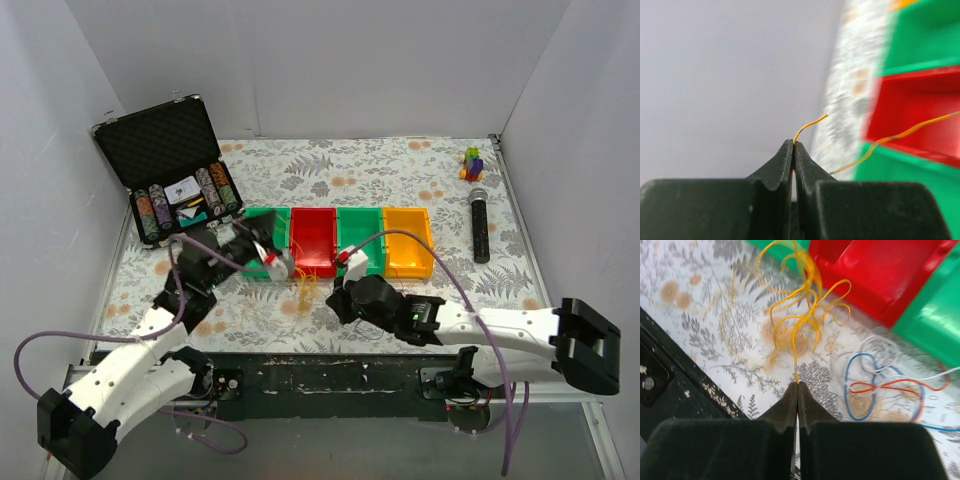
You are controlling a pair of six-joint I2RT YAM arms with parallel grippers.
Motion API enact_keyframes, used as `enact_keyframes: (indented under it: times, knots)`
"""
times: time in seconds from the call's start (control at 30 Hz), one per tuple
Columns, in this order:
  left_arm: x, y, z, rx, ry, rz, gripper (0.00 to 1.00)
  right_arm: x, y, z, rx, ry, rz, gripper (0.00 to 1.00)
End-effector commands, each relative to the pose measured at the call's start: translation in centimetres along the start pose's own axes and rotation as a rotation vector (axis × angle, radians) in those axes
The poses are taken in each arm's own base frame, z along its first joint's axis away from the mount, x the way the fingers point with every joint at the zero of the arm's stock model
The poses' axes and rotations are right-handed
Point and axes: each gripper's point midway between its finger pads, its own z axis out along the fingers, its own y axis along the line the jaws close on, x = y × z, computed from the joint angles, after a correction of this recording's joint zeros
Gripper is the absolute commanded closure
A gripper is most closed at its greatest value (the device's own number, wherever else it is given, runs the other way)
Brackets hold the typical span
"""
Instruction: Untangle the cables
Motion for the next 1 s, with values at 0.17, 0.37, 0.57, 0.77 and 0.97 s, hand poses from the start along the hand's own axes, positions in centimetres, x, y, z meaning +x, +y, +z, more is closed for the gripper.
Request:
enact_keyframes:
  times: [0.17, 0.37, 0.57, 0.77, 0.97]
  knots:
    - [3.6, 23.7, -11.8, -0.707, 0.3, -0.313, 1.0, -6.7, -4.1, -6.0, 0.177, -0.223, 0.037, 0.99]
    - [2.0, 30.6, -18.0, -1.045, 0.347, -0.425, 1.0, -5.9, -5.1, -8.8, 0.168, -0.237, 0.133, 0.99]
    - [-2.2, 37.6, -24.5, -1.381, 0.255, -0.458, 1.0, -4.1, -7.3, -11.6, 0.209, -0.239, 0.231, 0.99]
    - [-6.7, 43.6, -29.4, -1.599, 0.133, -0.435, 1.0, -2.6, -11.7, -15.1, 0.409, -0.248, 0.331, 0.99]
    - [-10.2, 47.4, -32.8, -1.747, 0.07, -0.31, 0.98, -0.3, -14.4, -16.6, 0.556, -0.219, 0.406, 0.99]
